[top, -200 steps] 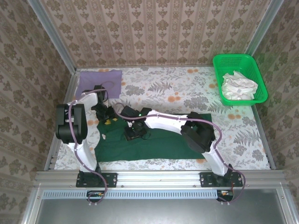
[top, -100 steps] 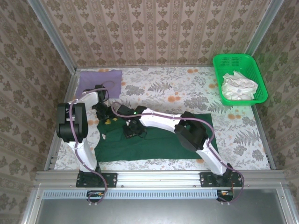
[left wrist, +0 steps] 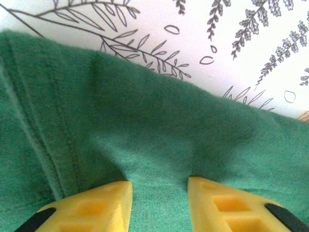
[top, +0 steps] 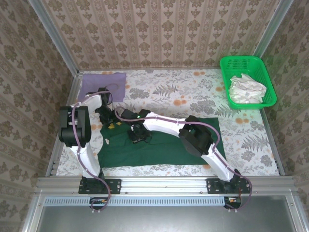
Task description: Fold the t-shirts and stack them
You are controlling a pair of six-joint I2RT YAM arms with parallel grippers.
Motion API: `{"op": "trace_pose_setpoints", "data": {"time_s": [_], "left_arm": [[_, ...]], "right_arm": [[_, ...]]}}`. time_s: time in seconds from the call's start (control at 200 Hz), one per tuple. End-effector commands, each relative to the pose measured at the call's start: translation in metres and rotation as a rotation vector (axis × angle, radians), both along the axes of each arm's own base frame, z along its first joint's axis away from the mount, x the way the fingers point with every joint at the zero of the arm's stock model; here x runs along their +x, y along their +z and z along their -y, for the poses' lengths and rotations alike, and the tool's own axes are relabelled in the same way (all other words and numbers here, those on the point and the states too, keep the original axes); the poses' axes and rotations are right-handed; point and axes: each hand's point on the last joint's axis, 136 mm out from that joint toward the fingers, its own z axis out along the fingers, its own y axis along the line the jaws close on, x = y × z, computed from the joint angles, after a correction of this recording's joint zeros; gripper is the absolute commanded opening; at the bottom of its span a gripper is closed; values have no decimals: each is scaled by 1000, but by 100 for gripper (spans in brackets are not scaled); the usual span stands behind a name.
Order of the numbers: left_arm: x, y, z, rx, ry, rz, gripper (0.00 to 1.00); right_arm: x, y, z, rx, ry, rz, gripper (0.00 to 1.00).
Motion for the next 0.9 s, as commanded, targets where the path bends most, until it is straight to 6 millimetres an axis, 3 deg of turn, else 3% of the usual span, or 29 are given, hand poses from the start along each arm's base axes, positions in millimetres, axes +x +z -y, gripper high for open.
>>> {"op": "trace_pose_setpoints", "data": {"time_s": [0.0, 0.225, 0.58, 0.895], "left_arm": [[6, -12, -6, 30, -1, -2, 36], [6, -11, -8, 33, 3, 3, 36], [7, -10, -11, 50, -3, 4, 36], [11, -11, -13, 67, -12, -3, 35]], "right_arm": [[-2, -14, 12, -77, 8, -11, 17], [-2, -4, 6, -48, 31, 5, 0], [-15, 39, -4, 97, 92, -38, 0], [-32, 44, 17, 135, 167, -149, 0]]}}
